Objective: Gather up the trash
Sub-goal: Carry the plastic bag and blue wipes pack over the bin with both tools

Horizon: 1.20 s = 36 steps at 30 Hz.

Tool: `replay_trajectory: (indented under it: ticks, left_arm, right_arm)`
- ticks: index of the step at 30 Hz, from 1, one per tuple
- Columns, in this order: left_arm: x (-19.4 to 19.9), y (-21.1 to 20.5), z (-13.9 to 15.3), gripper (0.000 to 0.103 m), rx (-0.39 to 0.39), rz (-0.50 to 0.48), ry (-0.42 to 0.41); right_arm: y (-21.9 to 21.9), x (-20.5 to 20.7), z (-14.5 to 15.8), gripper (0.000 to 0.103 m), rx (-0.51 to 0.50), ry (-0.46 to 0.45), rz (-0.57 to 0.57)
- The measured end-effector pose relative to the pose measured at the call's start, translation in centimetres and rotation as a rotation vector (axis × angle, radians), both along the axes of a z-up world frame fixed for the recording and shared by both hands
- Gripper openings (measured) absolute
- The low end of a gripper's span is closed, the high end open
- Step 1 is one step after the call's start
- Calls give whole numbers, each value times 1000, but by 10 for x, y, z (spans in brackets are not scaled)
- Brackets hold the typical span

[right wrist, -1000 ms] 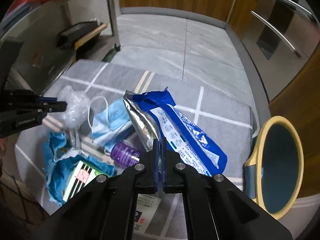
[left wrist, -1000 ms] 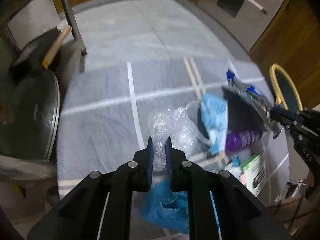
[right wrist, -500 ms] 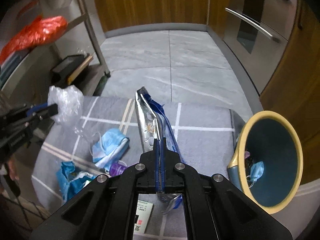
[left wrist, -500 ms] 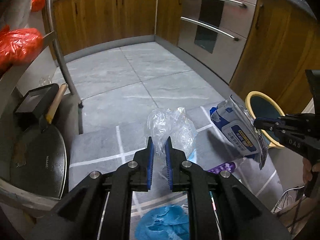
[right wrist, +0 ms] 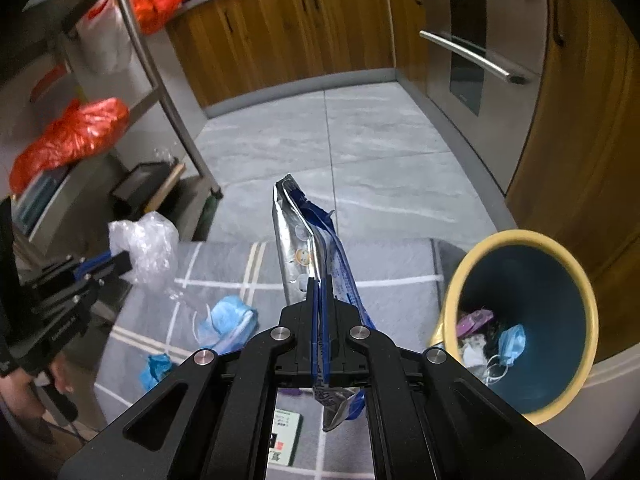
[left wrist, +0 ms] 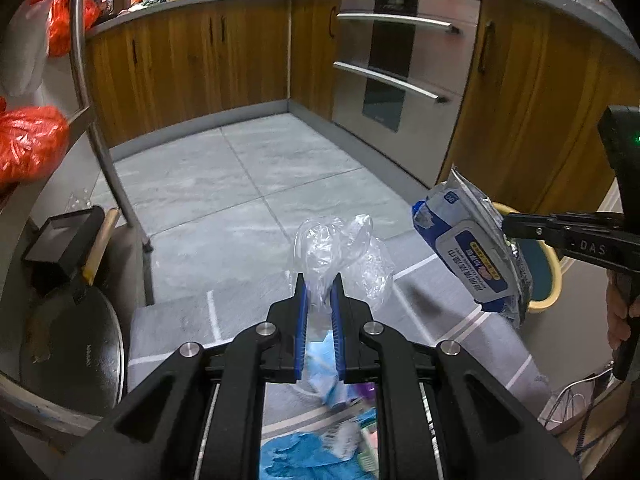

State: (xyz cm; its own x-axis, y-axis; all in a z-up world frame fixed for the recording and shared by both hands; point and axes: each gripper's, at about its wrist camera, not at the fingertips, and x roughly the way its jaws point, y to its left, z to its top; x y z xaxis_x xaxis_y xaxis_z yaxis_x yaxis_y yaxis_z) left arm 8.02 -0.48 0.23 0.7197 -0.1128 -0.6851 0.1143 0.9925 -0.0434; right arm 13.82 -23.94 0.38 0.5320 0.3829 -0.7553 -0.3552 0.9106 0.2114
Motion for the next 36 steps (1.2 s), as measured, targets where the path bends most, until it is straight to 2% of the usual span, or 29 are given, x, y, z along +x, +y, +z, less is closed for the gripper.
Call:
replay_trajectory:
  ticks: [11, 16, 21, 27, 34, 36]
  left_arm:
    - [12, -51, 6, 11, -50, -92, -12]
    - [17, -72, 3, 11, -113, -124, 6]
    - [26, -102, -3, 11, -133, -171, 35]
    - [48, -149, -10, 11, -106, -235, 52]
    - [84, -211, -33, 11, -53, -326, 135]
    - [92, -224, -38, 11, -72, -342, 160]
  right_arm:
    - [-49, 5, 21, 2, 34, -40, -71]
    - [-80, 15, 26, 2, 36, -62, -142]
    - [-106, 30, 28, 2, 16, -77, -210]
    - [-132, 45, 17, 2, -55, -72, -289]
    - [-158, 58, -4, 2, -78, -17, -331]
    - [-164, 62, -11, 2, -84, 6, -342]
